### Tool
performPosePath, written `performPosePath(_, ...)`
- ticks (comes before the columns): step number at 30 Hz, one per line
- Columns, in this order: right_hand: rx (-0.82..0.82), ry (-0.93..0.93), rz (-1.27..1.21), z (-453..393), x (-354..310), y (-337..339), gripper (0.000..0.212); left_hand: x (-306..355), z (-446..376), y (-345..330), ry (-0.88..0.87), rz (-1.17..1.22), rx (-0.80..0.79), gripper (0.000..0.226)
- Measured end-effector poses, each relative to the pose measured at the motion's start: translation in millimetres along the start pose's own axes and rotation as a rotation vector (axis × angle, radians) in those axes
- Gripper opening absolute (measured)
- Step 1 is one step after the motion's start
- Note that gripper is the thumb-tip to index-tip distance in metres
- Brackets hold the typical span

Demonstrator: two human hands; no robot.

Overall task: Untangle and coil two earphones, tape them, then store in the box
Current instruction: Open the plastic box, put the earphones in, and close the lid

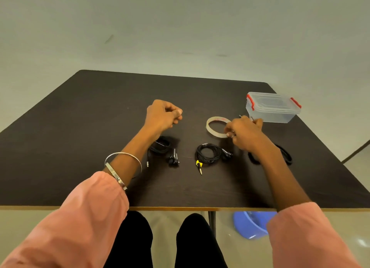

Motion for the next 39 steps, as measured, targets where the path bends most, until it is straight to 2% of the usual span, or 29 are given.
performPosePath(2, -0.003, -0.008, -0.078, 9.6, 14.6, 1.7, 0.020, 13.7, -3.5, -13.2, -0.026, 0.007, -0.034, 0.008)
performPosePath(4, 0.030, 0.038, -0.308, 16.8, 26.6, 10.2, 0.018, 30.1, -8.5, -29.5, -0.048, 0.016, -0.083, 0.008)
performPosePath(7, 0.252, 0.026, -0.716, 19.6, 54.7, 44.2, 0.018, 52.8, -20.4, -57.3, -0.040, 0.059, -0.164, 0.008)
performPosePath(9, 0.478, -0.100, -0.816, 14.4, 90.4, 64.6, 0.018, 66.7, -32.9, -77.8, 0.000, 0.131, -0.206, 0.008)
performPosePath(11, 0.691, -0.308, -0.856, 6.0, 135.2, 71.7, 0.019, 77.1, -45.8, -101.5, 0.074, 0.235, -0.254, 0.009)
performPosePath(13, 0.828, -0.504, -0.860, -0.2, 175.6, 69.2, 0.025, 87.9, -56.3, -130.0, 0.135, 0.286, -0.296, 0.010)
performPosePath(14, 0.846, -0.576, -0.853, -2.2, 190.3, 66.4, 0.030, 94.2, -59.3, -145.0, 0.147, 0.279, -0.318, 0.009)
performPosePath(18, 0.737, -0.725, -0.881, -8.6, 219.0, 48.4, 0.051, 109.8, -56.7, -202.8, 0.205, 0.318, -0.476, 0.012)
performPosePath(21, 0.720, -0.715, -1.046, -14.2, 224.0, 40.8, 0.042, 114.0, -55.8, -229.7, 0.217, 0.371, -0.565, 0.030)
performPosePath(25, 0.788, -0.697, -1.134, -12.8, 220.3, 45.2, 0.030, 116.7, -56.1, -227.8, 0.220, 0.424, -0.542, 0.038)
performPosePath(30, 0.847, -0.563, -1.246, -13.6, 182.5, 63.0, 0.018, 125.9, -60.9, -170.7, 0.123, 0.456, -0.380, 0.030)
performPosePath(33, 0.846, -0.456, -1.312, -17.6, 143.0, 71.8, 0.026, 119.7, -62.2, -124.3, 0.087, 0.458, -0.297, 0.029)
performPosePath(36, 0.781, -0.341, -1.368, -25.0, 97.4, 73.4, 0.026, 102.5, -61.4, -78.9, 0.089, 0.528, -0.248, 0.028)
performPosePath(39, 0.648, -0.304, -1.377, -33.9, 55.7, 61.5, 0.027, 70.8, -58.8, -32.8, 0.143, 0.530, -0.166, 0.025)
Point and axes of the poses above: each hand's wrist, its own z-axis away from the middle knuckle, its own y-axis out of the back of the hand, x = y × z, the point moved 7 cm from there along -z, towards the middle knuckle, and after that the axes turned 12 degrees about -z, right-handed, at the moved point
